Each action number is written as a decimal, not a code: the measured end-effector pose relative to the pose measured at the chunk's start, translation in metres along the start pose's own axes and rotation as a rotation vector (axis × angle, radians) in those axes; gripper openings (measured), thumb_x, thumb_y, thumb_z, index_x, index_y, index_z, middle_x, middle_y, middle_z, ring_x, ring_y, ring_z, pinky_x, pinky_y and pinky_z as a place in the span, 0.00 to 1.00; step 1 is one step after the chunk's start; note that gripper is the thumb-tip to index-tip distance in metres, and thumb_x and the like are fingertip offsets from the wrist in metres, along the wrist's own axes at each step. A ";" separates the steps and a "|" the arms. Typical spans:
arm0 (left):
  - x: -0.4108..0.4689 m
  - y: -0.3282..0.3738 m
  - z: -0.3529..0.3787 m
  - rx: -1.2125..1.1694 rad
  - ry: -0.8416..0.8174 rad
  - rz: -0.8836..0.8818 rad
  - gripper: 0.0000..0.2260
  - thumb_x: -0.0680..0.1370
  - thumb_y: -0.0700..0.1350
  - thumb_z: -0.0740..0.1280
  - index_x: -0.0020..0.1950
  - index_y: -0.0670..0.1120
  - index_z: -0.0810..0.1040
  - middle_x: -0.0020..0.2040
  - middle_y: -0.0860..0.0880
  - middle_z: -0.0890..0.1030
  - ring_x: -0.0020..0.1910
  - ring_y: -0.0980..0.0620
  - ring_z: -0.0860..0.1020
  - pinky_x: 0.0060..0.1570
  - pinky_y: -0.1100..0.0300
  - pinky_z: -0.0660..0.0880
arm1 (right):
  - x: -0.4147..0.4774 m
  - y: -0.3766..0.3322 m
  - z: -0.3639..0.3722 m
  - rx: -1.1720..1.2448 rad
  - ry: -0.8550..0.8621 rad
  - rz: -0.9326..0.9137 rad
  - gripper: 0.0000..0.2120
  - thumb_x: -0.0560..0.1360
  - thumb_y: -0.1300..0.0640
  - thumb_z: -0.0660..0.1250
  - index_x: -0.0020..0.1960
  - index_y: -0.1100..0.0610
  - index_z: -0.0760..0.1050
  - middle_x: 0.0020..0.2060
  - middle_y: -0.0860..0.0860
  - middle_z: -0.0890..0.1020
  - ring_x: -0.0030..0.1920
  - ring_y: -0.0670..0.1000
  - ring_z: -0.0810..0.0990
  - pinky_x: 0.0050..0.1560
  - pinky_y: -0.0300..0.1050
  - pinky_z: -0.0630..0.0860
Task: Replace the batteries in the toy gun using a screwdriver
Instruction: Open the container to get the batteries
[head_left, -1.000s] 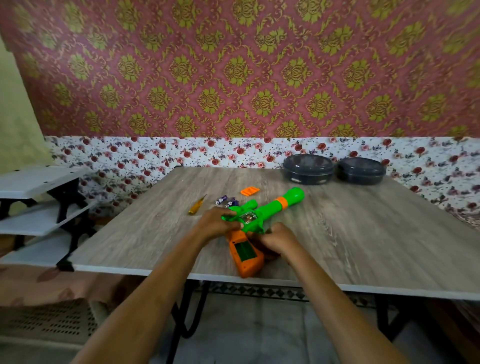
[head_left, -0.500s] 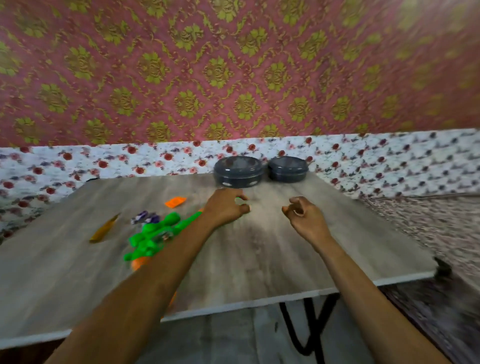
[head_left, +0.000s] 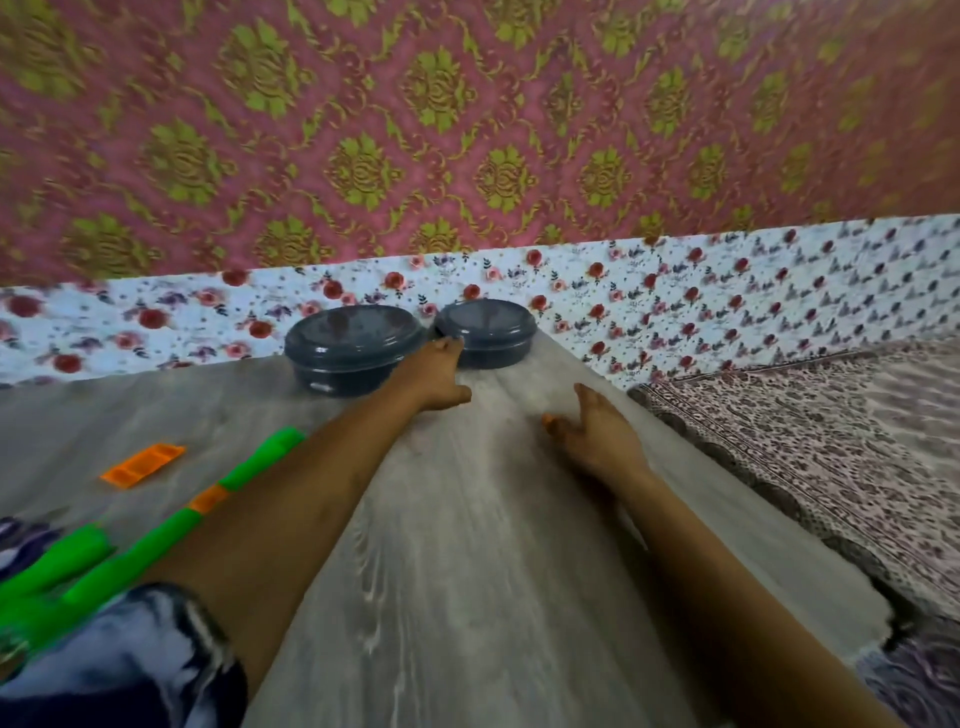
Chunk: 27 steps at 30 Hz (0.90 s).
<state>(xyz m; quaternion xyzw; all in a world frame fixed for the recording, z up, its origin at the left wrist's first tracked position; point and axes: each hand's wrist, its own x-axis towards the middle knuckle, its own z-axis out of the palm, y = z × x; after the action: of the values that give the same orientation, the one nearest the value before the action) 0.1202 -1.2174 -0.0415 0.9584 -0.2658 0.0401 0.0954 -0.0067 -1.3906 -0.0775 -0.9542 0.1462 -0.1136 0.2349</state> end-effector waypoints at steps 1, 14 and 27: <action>0.012 -0.001 0.002 0.020 0.001 0.001 0.37 0.77 0.51 0.65 0.78 0.45 0.48 0.78 0.45 0.52 0.76 0.45 0.56 0.72 0.51 0.60 | 0.003 0.002 0.002 0.005 0.001 0.004 0.33 0.78 0.44 0.58 0.76 0.58 0.51 0.74 0.57 0.61 0.72 0.57 0.62 0.70 0.50 0.60; 0.077 0.013 0.022 0.137 -0.027 -0.042 0.35 0.76 0.43 0.63 0.78 0.51 0.47 0.78 0.45 0.49 0.76 0.41 0.47 0.74 0.42 0.49 | 0.019 0.015 0.013 -0.015 -0.072 0.005 0.38 0.76 0.38 0.57 0.77 0.56 0.46 0.76 0.55 0.57 0.74 0.55 0.59 0.73 0.49 0.58; -0.090 0.080 -0.005 0.166 -0.010 0.046 0.31 0.75 0.45 0.64 0.76 0.53 0.57 0.73 0.47 0.63 0.72 0.44 0.59 0.70 0.49 0.59 | -0.036 0.012 -0.008 0.711 0.138 0.159 0.26 0.81 0.53 0.57 0.76 0.60 0.56 0.74 0.56 0.63 0.73 0.55 0.63 0.71 0.48 0.59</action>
<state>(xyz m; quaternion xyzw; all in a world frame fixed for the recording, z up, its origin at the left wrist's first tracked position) 0.0022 -1.2385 -0.0355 0.9568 -0.2841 0.0594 0.0133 -0.0455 -1.3916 -0.0815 -0.7887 0.1867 -0.2029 0.5495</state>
